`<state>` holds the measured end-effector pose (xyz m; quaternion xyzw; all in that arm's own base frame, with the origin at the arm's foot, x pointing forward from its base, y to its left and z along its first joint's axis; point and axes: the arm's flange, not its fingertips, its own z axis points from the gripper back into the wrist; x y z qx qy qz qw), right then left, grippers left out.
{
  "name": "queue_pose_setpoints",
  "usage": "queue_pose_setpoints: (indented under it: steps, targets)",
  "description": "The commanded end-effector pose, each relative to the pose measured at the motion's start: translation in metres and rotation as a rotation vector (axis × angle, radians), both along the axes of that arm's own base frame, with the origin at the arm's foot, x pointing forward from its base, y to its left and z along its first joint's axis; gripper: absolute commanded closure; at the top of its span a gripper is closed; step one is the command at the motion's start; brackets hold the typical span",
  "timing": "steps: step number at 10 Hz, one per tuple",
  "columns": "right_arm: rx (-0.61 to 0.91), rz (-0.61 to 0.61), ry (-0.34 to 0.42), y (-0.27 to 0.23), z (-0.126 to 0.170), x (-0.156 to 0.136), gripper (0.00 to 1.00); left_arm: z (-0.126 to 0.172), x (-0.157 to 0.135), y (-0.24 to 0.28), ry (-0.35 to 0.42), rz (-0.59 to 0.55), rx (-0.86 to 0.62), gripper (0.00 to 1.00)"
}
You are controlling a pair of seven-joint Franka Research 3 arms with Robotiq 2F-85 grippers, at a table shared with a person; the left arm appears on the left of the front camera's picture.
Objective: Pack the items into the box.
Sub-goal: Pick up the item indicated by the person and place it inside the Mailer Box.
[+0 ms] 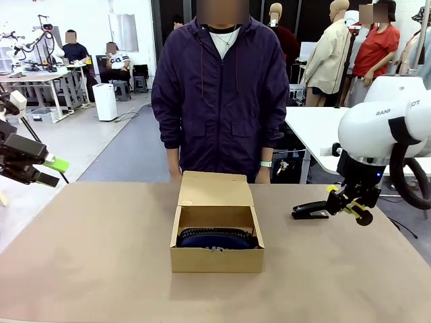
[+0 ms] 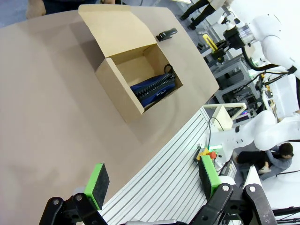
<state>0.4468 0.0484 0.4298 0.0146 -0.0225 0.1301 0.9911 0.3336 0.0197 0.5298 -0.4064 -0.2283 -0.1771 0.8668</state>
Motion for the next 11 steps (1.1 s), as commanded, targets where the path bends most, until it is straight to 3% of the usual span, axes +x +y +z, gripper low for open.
queue_pose_setpoints:
  steps: [1,2,9,11]
  targets:
    - [0.031,0.051,0.086,0.002,-0.023,0.002,1.0,0.001,-0.001,0.002,0.003,-0.008,0.002,0.0]
    - [0.0,0.0,0.0,0.0,0.0,0.0,1.0,0.001,-0.001,0.002,0.003,-0.008,0.002,0.0]
    - [0.0,0.008,0.008,0.001,-0.002,-0.001,1.0,0.001,-0.001,0.002,0.003,-0.008,0.002,0.0]
    - [0.027,0.135,-0.002,0.036,0.005,0.004,1.0,0.001,-0.001,0.002,0.003,-0.008,0.002,0.0]
